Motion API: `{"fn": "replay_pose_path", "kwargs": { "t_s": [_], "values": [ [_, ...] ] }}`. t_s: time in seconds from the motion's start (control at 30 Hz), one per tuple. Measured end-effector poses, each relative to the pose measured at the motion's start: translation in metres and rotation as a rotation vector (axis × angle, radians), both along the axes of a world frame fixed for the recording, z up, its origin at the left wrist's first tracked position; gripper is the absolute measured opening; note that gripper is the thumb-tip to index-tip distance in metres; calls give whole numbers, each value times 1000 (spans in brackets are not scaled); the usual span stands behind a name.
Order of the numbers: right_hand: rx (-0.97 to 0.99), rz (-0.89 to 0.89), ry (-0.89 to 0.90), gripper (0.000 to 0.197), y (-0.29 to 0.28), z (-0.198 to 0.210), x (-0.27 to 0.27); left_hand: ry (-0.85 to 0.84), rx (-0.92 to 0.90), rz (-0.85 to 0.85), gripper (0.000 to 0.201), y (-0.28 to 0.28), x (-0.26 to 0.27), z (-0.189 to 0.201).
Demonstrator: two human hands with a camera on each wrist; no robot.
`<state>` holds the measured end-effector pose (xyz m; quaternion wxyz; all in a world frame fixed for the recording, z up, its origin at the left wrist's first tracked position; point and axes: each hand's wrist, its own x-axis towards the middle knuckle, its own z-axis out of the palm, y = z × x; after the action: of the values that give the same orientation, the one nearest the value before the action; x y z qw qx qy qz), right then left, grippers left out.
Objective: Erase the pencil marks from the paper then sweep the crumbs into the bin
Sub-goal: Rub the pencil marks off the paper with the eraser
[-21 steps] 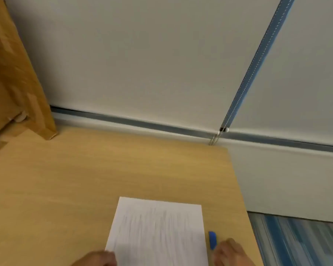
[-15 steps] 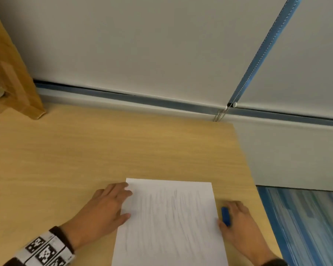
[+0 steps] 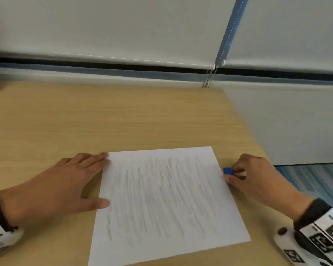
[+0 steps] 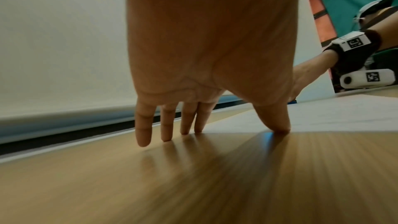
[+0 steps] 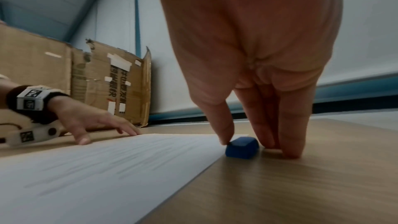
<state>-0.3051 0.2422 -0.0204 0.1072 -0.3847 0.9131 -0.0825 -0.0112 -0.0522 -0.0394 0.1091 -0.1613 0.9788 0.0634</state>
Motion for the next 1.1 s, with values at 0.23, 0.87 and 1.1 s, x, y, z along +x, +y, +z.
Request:
{"fn": "replay_pose_path", "kwargs": {
  "t_s": [0.23, 0.87, 1.1],
  "values": [
    [-3, 62, 47, 20, -4, 5, 8, -132, -106, 0, 124, 9, -10, 12],
    [-63, 608, -182, 10, -102, 18, 62, -171, -179, -18, 118, 60, -32, 20],
    [25, 704, -114, 13, -119, 8, 80, -178, -125, 4, 120, 82, -29, 19]
  ]
}}
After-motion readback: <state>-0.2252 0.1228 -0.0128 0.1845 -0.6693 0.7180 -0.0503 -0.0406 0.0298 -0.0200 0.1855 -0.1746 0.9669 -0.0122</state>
